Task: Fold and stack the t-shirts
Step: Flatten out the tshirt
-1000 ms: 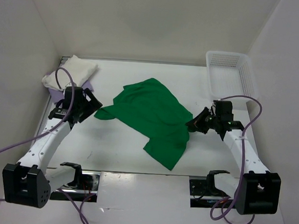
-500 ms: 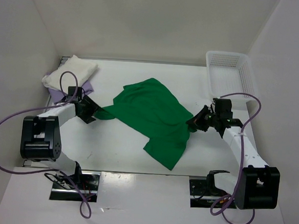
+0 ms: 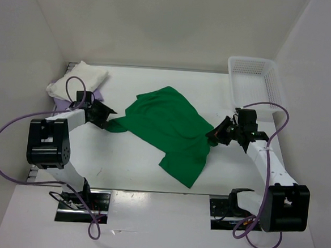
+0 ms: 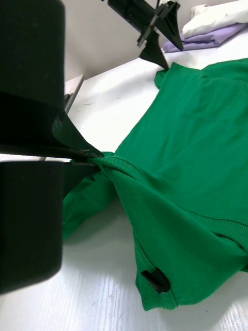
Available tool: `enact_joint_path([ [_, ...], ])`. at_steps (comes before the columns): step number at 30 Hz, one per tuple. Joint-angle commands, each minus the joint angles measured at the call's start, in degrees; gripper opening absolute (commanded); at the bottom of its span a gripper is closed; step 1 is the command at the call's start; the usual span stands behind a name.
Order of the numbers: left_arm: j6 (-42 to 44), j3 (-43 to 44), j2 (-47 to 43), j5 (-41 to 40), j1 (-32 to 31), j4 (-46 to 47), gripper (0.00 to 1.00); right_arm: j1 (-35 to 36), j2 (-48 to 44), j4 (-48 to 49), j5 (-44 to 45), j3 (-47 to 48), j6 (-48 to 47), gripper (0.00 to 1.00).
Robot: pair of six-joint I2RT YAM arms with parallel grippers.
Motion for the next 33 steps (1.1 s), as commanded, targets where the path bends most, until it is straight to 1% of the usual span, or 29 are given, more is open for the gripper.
enact_joint_path([
  [1, -1.32, 2.08, 2.83, 1.63, 0.31, 1.80, 0.65, -0.46, -1.53, 2.06, -0.94, -0.01, -1.18, 0.00],
  [2, -2.02, 2.08, 2.84, 1.63, 0.31, 2.32, 0.58, -0.46, -1.53, 2.06, -0.94, -0.01, -1.18, 0.00],
  [6, -2.55, 3.13, 3.36, 1.10, -0.22, 3.47, 0.45, -0.46, -1.53, 3.11, -1.47, -0.54, -1.18, 0.00],
  [7, -2.55, 3.14, 4.06, 1.10, -0.91, 3.47, 0.37, -0.46, -1.53, 3.11, -1.99, -0.54, -1.18, 0.00],
  [9, -2.55, 5.50, 5.46, 1.10, -1.71, 3.47, 0.27, -0.46, -1.53, 3.64, -2.00, -1.06, -1.18, 0.00],
  [10, -2.55, 6.12, 5.47, 1.62, -2.49, 3.47, 0.11, -0.46, -1.53, 3.64, -2.00, -1.06, -1.18, 0.00],
  [11, -2.55, 6.82, 5.48, 2.15, -3.11, 3.47, 0.04, -0.46, -1.53, 3.64, -2.00, -1.06, -1.18, 0.00],
  [12, -2.55, 7.70, 4.95, 2.15, -3.12, 3.47, 0.00, -0.46, -1.53, 3.64, -2.00, -1.06, -1.18, 0.00],
  [15, -0.28, 14.63, 0.30, 2.15, -5.04, 1.46, 0.00, -0.46, -2.05, 3.64, -1.47, -0.54, -1.18, 0.00],
  [16, 0.69, 16.91, -1.19, 1.20, -5.05, 0.32, 0.00, -0.46, -2.06, 3.64, -1.47, 0.16, -1.18, 0.00],
  [17, 1.83, 21.28, -4.68, 0.23, -6.01, -2.39, 0.00, -0.46, -2.58, 3.64, -1.47, 0.17, -1.18, 0.00],
  [18, 4.63, 22.72, -6.63, -1.00, -6.54, -3.72, 0.00, -0.46, -2.59, 3.64, -1.47, 0.69, -1.18, 0.00],
  [19, 5.70, 22.74, -8.83, -3.62, -7.07, -5.04, 0.00, -0.46, -2.59, 3.12, -1.47, 1.22, -1.18, 0.00],
  [20, 6.49, 20.91, -13.81, -3.65, -7.07, -6.10, 0.00, -0.46, -3.11, 3.11, -1.47, 1.22, -1.18, 0.00],
  [22, 9.30, 16.52, -19.02, -6.35, -7.07, -7.68, 0.00, -0.46, -3.11, 2.59, -1.47, 1.22, -1.18, 0.00],
  [23, 9.92, 14.15, -23.14, -7.33, -7.07, -10.47, 0.02, -0.46, -3.63, 2.59, -1.47, 0.44, -1.18, 0.00],
  [24, 9.93, 8.12, -24.66, -7.34, -7.07, -11.02, 0.04, -0.46, -3.64, 2.59, -1.47, -0.35, -1.18, 0.00],
  [25, 9.93, 4.66, -26.76, -7.86, -7.07, -11.73, 0.13, -0.46, -3.64, 2.59, -1.47, -0.36, -1.18, 0.00],
  [27, 6.52, -1.93, -28.35, -7.08, -7.07, -11.73, 0.18, -0.46, -3.64, 2.59, -2.08, -0.97, -1.18, 0.00],
  [28, 5.28, -7.53, -29.84, -7.08, -6.46, -11.12, 0.21, -0.46, -3.64, 1.98, -2.08, -0.98, -1.18, 0.00],
  [29, 4.05, -9.85, -30.64, -7.08, -6.46, -11.12, 0.33, -0.46, -3.12, 1.28, -2.08, -0.37, -1.70, 0.00],
  [30, 2.21, -11.79, -31.17, -7.08, -5.76, -11.12, 0.41, -0.46, -3.11, 1.27, -1.21, -0.36, -1.71, 0.00],
  [31, 2.19, -13.37, -31.87, -7.08, -5.75, -11.12, 0.49, -0.46, -3.11, 0.57, -1.21, -0.36, -1.71, 0.00],
  [32, 1.67, -15.30, -31.88, -5.16, -5.75, -10.51, 0.57, -0.46, -3.11, 0.56, -0.51, 0.16, -1.71, 0.00],
  [33, 1.67, -15.93, -31.88, -4.53, -5.75, -10.50, 0.68, -0.46, -2.50, 0.56, -0.50, 0.17, -1.71, 0.00],
])
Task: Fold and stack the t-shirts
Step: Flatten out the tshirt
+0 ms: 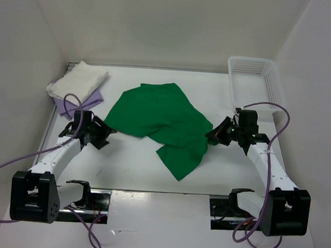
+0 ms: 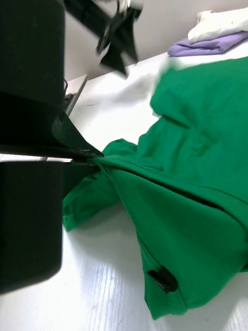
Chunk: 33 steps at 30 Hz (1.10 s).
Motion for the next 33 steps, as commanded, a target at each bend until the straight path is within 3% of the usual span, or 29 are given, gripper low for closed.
enact_joint_path([
  [1, -2.27, -1.71, -2.02, 1.16, 0.50, -2.32, 0.71, -0.46, 0.49, 0.04, 1.22, 1.63, -1.12, 0.00],
  [7, -2.27, -0.48, -2.55, -1.74, 2.34, -4.88, 0.74, -0.46, 5.68, 1.88, 2.46, 5.85, -1.65, 0.00],
  [10, -2.79, -0.48, -0.19, -3.58, 4.44, -2.69, 0.70, -0.46, 6.74, 3.37, 1.32, 5.85, -1.04, 0.00],
  [13, -4.02, -1.09, 4.73, -1.58, 10.31, 4.41, 0.52, -0.46, 7.27, 3.91, 0.71, 5.85, -1.03, 0.00],
  [14, -4.64, -1.09, 8.14, -0.96, 11.56, 8.09, 0.41, -0.46, 7.27, 3.91, 0.70, 5.85, -1.03, 0.00],
  [16, -4.64, 0.83, 14.54, -0.95, 13.06, 10.14, 0.33, -0.46, 6.66, 3.91, 0.70, 5.85, -1.03, 0.00],
  [19, -2.54, 7.51, 22.29, -1.57, 13.07, 10.15, 0.33, -0.46, 6.04, 3.91, 0.70, 5.32, -0.50, 0.00],
  [24, -2.53, 9.01, 26.71, -1.04, 13.07, 13.39, 0.51, -0.46, 4.90, 3.91, 0.70, 4.10, 0.55, 0.00],
  [28, -2.53, 9.54, 31.45, -1.04, 13.07, 15.15, 0.51, -0.46, 4.28, 4.43, 0.70, 3.48, 1.17, 0.00],
  [33, -2.53, 10.16, 34.10, 0.71, 13.07, 16.48, 0.37, -0.46, 3.75, 5.05, 1.93, 2.43, 2.39, 0.00],
])
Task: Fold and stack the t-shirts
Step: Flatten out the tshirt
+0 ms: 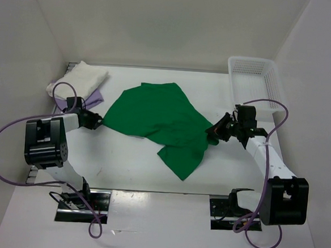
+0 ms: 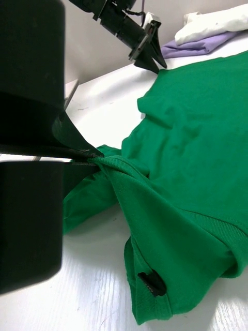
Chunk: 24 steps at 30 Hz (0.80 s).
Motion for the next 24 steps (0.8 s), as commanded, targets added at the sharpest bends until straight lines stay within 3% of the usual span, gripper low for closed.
enact_joint_path([
  [1, 0.99, 0.65, 1.92, 0.19, 0.02, 1.94, 0.31, -0.46, -1.82, 3.78, 0.64, -0.57, 1.00, 0.00],
  [3, 1.60, 0.65, 2.45, 0.72, 0.02, 2.47, 0.19, -0.46, -1.82, 3.79, 1.17, -1.09, 1.52, 0.00],
  [4, 1.60, 1.52, 2.45, 0.72, 0.02, 1.95, 0.07, -0.46, -1.82, 3.79, 2.04, -1.10, 1.52, 0.00],
  [6, 3.52, 2.84, 1.05, 0.72, 0.02, -0.85, 0.00, -0.98, -0.25, 3.79, 3.36, -1.10, 2.13, 0.01],
  [9, 5.64, 4.08, -2.71, -1.13, 0.54, -4.72, 0.00, -0.99, 3.35, 5.01, 3.89, 0.05, 2.92, 0.02],
  [15, 9.59, -3.74, -13.78, 1.95, 11.08, -10.60, 0.00, -3.53, 15.47, 9.49, 6.08, 6.97, 3.46, 0.02],
  [16, 10.21, -5.05, -14.94, 1.95, 11.61, -11.49, 0.00, -3.53, 18.71, 9.50, 6.09, 8.38, 2.94, 0.05],
  [18, 10.92, -6.46, -17.31, 3.78, 11.62, -12.12, 0.00, -3.53, 20.58, 7.32, 6.09, 12.69, 2.32, 0.27],
  [19, 10.92, -8.12, -17.93, 4.93, 11.62, -12.12, 0.00, -3.53, 19.72, 6.78, 6.87, 13.66, 1.62, 0.43],
  [20, 10.31, -8.66, -18.72, 5.90, 11.62, -11.51, 0.00, -3.53, 18.32, 5.82, 7.49, 13.67, 1.61, 0.51],
  [22, 10.91, -9.19, -19.34, 7.92, 11.62, -11.50, 0.00, -3.53, 11.83, 3.80, 10.29, 13.06, 1.00, 0.63],
  [24, 11.79, -9.19, -19.34, 8.45, 11.62, -10.98, 0.00, -3.53, 3.42, 0.64, 10.92, 9.83, 1.00, 0.65],
])
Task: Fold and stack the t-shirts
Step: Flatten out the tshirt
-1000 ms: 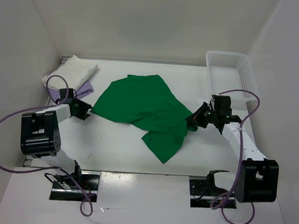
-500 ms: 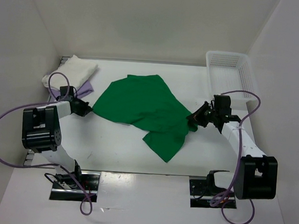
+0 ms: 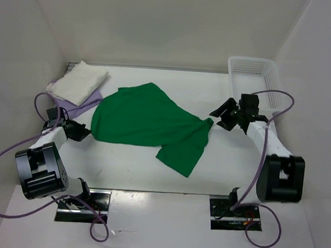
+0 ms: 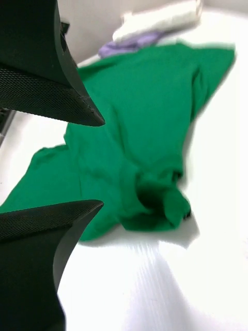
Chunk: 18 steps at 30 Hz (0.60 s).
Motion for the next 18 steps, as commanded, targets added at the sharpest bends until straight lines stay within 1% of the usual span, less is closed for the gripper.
enact_joint_path([
  [1, 2.62, -0.41, -1.33, 3.36, 0.01, -0.24, 0.00, -0.32, -14.87, -3.40, 3.25, -2.32, -0.43, 0.65],
  [2, 3.23, -0.41, -1.33, 4.14, -1.21, 0.36, 0.00, 0.37, -17.60, -4.10, 1.60, -4.52, 0.19, 0.60],
  [3, 3.75, 0.11, -1.33, 4.15, -1.74, 0.37, 0.00, 1.86, -20.06, -5.85, 0.54, -9.76, 2.28, 0.55],
  [4, 3.76, 0.64, -1.33, 4.15, -2.44, 0.89, 0.00, 3.01, -24.52, -5.86, -0.43, -12.86, 3.78, 0.43],
  [5, 4.28, 0.65, -1.33, 4.76, -3.14, 0.90, 0.00, 4.24, -26.74, -5.86, -2.01, -16.11, 5.54, 0.36],
  [6, 4.29, 0.65, -1.33, 4.77, -3.15, 0.90, 0.00, 7.29, -28.85, -5.86, -2.02, -22.32, 9.38, 0.28],
  [7, 4.81, 0.65, -1.86, 4.77, -3.76, 1.42, 0.00, 8.89, -32.62, -5.86, -2.02, -24.99, 11.42, 0.13],
  [8, 4.81, 0.65, -1.86, 4.77, -3.77, 1.43, 0.00, 10.56, -33.96, -5.08, -1.15, -28.76, 13.27, 0.08],
  [9, 4.81, 1.17, -1.34, 4.77, -4.38, 1.43, 0.00, 13.19, -34.93, -4.12, -1.14, -29.93, 16.51, 0.04],
  [11, 4.81, 1.17, -1.33, 4.77, -4.90, 1.43, 0.00, 15.49, -35.56, -3.58, 0.08, -31.25, 18.47, 0.06],
  [12, 5.34, 1.17, -1.33, 4.77, -5.43, 1.43, 0.00, 16.28, -35.56, -4.36, 1.22, -31.26, 18.48, 0.08],
  [13, 5.34, 1.78, -1.33, 4.77, -5.44, 1.43, 0.00, 17.68, -34.25, -4.89, 2.19, -31.26, 17.87, 0.13],
  [14, 5.34, 2.49, -1.33, 4.77, -5.44, 0.90, 0.00, 18.39, -33.63, -4.90, 2.20, -31.78, 17.86, 0.27],
  [15, 5.34, 2.49, -1.33, 4.77, -5.44, 0.90, 0.00, 19.36, -33.10, -4.90, 2.81, -31.78, 17.86, 0.33],
  [17, 5.34, 3.80, -0.81, 4.25, -5.44, 0.90, 0.00, 22.96, -32.30, -5.42, 3.60, -31.78, 18.48, 0.41],
  [18, 5.34, 3.81, -0.81, 4.24, -5.44, 0.90, 0.00, 24.01, -31.69, -5.42, 3.60, -31.78, 19.08, 0.43],
])
